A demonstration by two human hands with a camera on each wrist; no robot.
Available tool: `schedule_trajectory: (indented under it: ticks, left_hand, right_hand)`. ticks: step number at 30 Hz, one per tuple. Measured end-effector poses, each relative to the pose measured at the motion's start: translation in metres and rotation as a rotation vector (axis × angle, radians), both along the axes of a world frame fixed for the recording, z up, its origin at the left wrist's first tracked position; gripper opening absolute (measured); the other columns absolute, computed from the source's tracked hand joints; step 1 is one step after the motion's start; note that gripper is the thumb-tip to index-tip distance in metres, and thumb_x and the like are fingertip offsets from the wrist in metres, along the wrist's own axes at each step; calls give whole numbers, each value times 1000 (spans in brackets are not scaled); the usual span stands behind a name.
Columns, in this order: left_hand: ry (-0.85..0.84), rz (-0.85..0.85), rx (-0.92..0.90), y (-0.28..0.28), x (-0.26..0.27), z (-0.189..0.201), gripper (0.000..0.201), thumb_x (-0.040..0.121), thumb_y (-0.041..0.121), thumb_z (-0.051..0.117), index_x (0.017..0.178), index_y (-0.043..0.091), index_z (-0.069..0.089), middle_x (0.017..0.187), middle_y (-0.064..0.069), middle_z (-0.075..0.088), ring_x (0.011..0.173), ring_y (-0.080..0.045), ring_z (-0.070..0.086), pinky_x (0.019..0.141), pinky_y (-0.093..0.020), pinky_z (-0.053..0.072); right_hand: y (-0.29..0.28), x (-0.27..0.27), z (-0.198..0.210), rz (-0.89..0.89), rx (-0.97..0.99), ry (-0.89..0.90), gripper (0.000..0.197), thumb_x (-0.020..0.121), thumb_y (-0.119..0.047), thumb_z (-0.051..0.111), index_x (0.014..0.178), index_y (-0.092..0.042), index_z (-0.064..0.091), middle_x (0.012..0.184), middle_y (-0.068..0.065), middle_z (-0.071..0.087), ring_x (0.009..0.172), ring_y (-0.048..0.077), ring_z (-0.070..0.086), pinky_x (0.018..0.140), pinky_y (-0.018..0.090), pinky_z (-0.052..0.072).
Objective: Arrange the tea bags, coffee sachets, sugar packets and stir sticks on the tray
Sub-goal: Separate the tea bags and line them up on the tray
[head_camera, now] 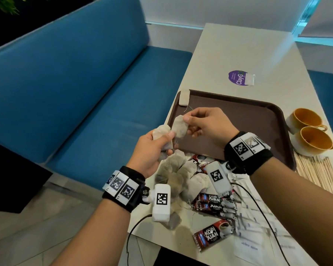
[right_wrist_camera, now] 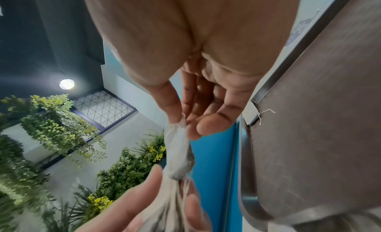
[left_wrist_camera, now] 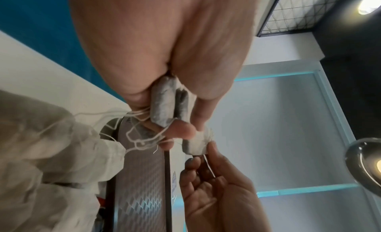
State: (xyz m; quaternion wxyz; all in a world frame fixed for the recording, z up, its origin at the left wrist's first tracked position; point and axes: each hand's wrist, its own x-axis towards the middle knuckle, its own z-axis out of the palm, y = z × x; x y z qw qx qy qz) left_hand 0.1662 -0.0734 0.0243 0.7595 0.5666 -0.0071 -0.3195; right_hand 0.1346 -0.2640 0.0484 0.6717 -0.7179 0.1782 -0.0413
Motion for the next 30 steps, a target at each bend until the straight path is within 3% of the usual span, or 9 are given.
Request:
schedule_trajectory:
  ticks: [5, 9, 15, 18, 20, 23, 26, 30]
  left_hand:
    - [79, 62, -23, 0, 10, -1, 6, 100, 4, 56, 100, 1, 61, 87, -15, 62, 76, -28, 62, 51, -23, 47]
    - [90, 48, -26, 1, 16, 0, 8, 100, 4, 56, 105, 0, 61, 89, -14, 62, 82, -31, 60, 53, -23, 48]
    - [86, 63, -7, 0, 26, -4, 10, 100, 6, 57, 107, 1, 62, 90, -14, 64, 85, -31, 60, 59, -26, 48]
    - [87, 58, -6, 1, 28, -7, 8, 100, 5, 57, 105, 1, 62, 91, -15, 63, 82, -29, 63, 60, -27, 50]
    - [92, 61, -4, 2, 28, -10, 9, 99, 5, 58, 105, 0, 62, 91, -16, 64, 80, -28, 64, 60, -27, 50]
    - [105, 71, -4, 4, 29, -12, 9, 99, 4, 58, 105, -1, 62, 92, -17, 64, 80, -28, 65, 59, -26, 52]
    - [113, 73, -12, 6, 29, -12, 8, 99, 4, 57, 104, -1, 62, 92, -17, 64, 80, -27, 66, 59, -24, 53]
    - [136, 85, -22, 4, 26, -14, 9, 98, 2, 58, 105, -3, 62, 93, -16, 62, 80, -28, 66, 63, -25, 55]
  right_hand:
    - [-25, 48, -12, -133, -115, 0, 10, 95, -9, 70, 86, -6, 67, 76, 15, 66, 59, 19, 65, 56, 26, 59]
    - [-48, 87, -26, -249, -307, 36, 10, 92, -16, 72, 82, -12, 72, 73, 9, 73, 65, 22, 73, 71, 41, 64]
    - [-46, 118, -28, 29, -332, 214, 7, 90, -7, 70, 84, -9, 72, 69, 5, 69, 50, 11, 64, 44, 20, 47]
    - [-49, 132, -45, 21, -432, 284, 8, 91, -14, 72, 84, -11, 73, 71, 4, 68, 60, 17, 63, 54, 28, 54]
    - [-56, 139, -57, -53, -498, 305, 13, 92, -19, 72, 80, -16, 72, 69, 2, 66, 66, 24, 63, 68, 38, 61]
    - [-67, 144, -65, -141, -468, 302, 15, 93, -22, 72, 79, -19, 71, 66, -2, 65, 68, 23, 63, 81, 44, 63]
    - [-70, 148, -65, -183, -424, 276, 11, 94, -23, 72, 87, -15, 72, 71, 6, 68, 64, 24, 63, 72, 43, 63]
    - [-70, 151, -64, -214, -398, 256, 13, 95, -19, 69, 84, -14, 70, 77, 10, 69, 58, 19, 61, 50, 28, 58]
